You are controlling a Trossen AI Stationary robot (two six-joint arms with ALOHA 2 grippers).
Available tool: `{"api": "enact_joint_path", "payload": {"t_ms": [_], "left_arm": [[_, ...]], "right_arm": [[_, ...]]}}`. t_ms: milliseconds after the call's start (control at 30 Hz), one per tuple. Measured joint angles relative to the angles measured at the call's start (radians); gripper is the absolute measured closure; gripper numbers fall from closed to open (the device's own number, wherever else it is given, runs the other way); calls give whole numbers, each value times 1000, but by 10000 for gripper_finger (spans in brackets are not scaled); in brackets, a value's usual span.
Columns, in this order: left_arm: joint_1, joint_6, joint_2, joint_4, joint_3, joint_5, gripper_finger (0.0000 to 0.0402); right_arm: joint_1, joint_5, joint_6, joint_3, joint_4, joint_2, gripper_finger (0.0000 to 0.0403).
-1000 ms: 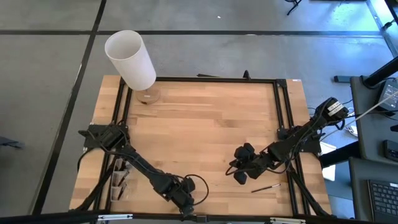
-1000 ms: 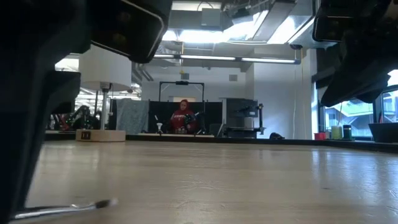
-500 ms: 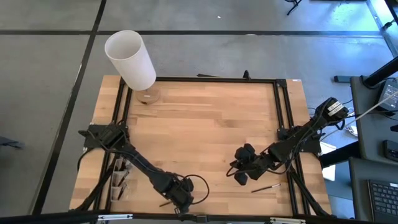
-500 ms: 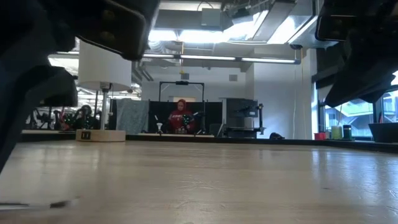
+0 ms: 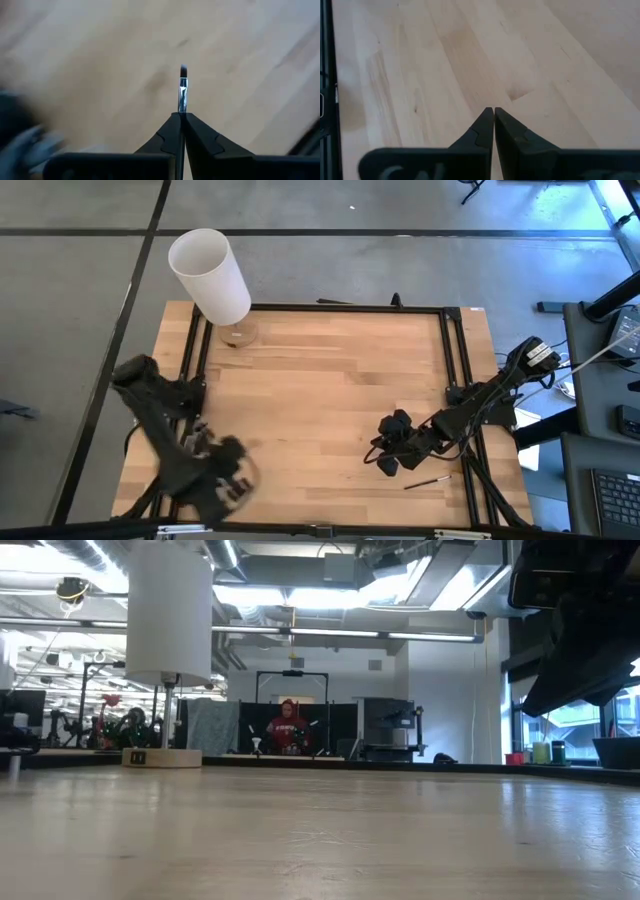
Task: Pick & Place Makeup Supplies
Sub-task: Put the left makeup brush into the transparent organizer
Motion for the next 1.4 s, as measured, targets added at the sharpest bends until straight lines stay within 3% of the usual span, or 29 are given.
{"api": "enact_joint_path", "payload": {"t_ms": [167,333,433,600,933,1400], "left_arm": [[-196,-226,-63,-140,-4,-49,385],[-353,-392,-60,-136,-24,-245,385],[-402,-458,-36,-139,-43,-310,385],[-416,-461,16,-137,-78,-281,385],[-409,-432,43,-129,-79,-93,384],[-359,-457,43,-115,-79,-98,384]], "right_arm": [[0,1,8,0,0,0,386],[0,1,9,0,-2,0,386],[0,1,6,0,-3,0,386],[0,5,6,0,-3,0,386],[-1,8,6,0,-3,0,386],[-1,7,6,0,-3,0,386]]}}
